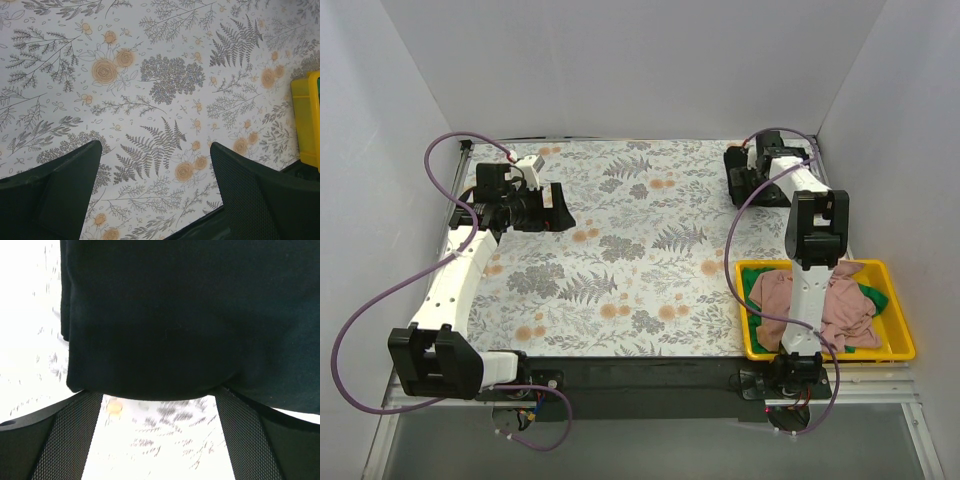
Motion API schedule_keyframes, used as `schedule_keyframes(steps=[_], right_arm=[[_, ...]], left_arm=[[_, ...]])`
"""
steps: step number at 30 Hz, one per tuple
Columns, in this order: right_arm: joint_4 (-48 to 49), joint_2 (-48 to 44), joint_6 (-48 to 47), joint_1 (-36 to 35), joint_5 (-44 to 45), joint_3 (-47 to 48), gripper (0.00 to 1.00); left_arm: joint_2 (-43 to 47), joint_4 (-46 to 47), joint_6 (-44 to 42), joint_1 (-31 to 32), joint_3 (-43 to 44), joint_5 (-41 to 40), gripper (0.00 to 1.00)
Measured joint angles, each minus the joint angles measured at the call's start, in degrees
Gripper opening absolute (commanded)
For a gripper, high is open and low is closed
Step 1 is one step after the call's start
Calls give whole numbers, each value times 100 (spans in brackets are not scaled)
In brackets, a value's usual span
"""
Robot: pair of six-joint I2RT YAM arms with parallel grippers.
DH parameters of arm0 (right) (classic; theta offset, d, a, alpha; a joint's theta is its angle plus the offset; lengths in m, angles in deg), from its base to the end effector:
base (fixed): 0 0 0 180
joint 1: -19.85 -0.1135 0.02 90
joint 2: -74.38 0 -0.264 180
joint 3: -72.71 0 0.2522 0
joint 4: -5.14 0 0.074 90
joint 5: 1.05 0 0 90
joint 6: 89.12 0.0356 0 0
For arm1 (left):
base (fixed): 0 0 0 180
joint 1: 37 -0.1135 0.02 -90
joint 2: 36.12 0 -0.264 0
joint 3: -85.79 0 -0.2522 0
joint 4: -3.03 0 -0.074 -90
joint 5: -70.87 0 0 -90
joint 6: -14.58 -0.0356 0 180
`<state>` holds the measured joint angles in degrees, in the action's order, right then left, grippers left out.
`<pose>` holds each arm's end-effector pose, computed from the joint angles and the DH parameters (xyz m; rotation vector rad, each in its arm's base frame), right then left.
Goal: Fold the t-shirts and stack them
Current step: Neatly place the folded tshirt to the corner, then reset both grippers
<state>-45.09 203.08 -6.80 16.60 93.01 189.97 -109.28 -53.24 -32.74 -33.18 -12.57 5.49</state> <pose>0.4836 0.0249 0.1731 -0.2286 2.6380 -0.1196 0.2628 -0.0324 0.3246 -0.6301 2.4165 -0.8781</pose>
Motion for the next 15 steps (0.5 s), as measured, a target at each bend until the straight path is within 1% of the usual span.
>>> schedule_keyframes(steps=[3,9,12,15], right_arm=[[68,131,-28,22,-2,208,98],[98,39,-387,28,-24,164,98],[-42,-321,-673,28,-162,90,98],[-197,-1019,-951,28,-468,107,98]], left_arm=[[0,0,-13,0,0,-2,90],[-127,-74,-50,-13,33,72,90],[-450,-118,-24,-55,273,249,90],[-960,-79,55,-109,754,535,92]])
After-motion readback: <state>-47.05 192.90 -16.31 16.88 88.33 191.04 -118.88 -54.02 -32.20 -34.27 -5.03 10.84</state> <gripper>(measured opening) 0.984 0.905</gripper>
